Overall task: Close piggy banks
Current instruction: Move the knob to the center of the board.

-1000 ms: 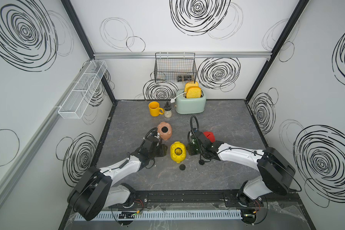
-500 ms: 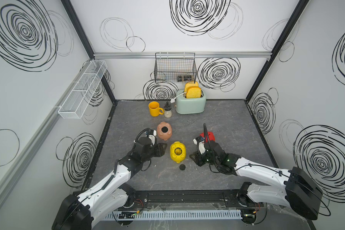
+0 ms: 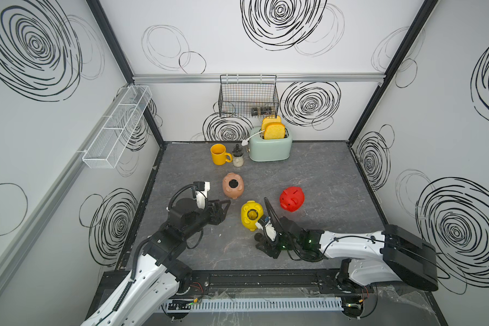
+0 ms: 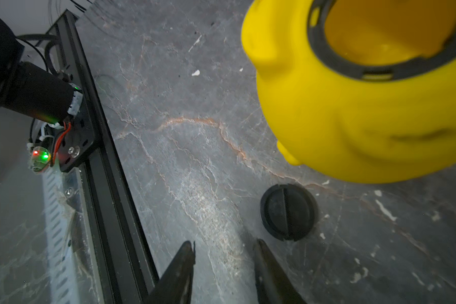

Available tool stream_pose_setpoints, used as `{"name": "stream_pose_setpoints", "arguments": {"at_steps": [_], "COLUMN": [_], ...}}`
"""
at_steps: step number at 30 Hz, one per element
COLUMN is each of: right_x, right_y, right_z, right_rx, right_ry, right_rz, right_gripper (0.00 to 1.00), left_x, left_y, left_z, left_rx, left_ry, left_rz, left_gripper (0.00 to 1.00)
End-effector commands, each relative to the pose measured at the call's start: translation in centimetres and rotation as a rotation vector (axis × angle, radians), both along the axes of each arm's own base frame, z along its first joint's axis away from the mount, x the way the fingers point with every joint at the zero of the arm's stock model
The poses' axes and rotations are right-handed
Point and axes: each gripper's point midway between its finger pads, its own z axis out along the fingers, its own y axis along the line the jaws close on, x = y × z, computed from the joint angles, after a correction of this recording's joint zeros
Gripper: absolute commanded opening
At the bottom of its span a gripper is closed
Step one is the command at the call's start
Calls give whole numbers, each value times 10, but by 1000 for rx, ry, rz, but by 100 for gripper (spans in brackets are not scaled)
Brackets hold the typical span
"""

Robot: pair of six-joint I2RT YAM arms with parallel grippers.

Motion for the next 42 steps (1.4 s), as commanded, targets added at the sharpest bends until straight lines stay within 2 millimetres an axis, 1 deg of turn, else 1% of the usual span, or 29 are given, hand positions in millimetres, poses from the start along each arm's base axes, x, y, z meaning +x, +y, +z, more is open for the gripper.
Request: {"name": "stream_pose_setpoints", "arguments": {"at_steps": [1, 8, 15, 30, 42], "right_x": [3, 8, 12, 17, 18], "right_y": [18, 25, 30, 27, 24], "right_z": [16, 8, 6, -9, -14], "right_rx": [52, 25, 16, -40, -61], "right_ry": [-47, -47, -41, -30, -35], "right_rz": [12, 4, -13, -40, -47], "right_gripper": [42, 43, 43, 43, 43], "left_x": [-3, -2, -3, -2, -2], "left_y": [9, 8, 8, 8, 11], "left_z": [11, 8, 7, 3, 2], "left_rx": [26, 31, 32, 38, 43], "left_ry": [-35, -34, -37, -31, -31], "left_rz": [22, 14, 14, 18, 29], "left_gripper": [60, 60, 60, 61, 61]}}
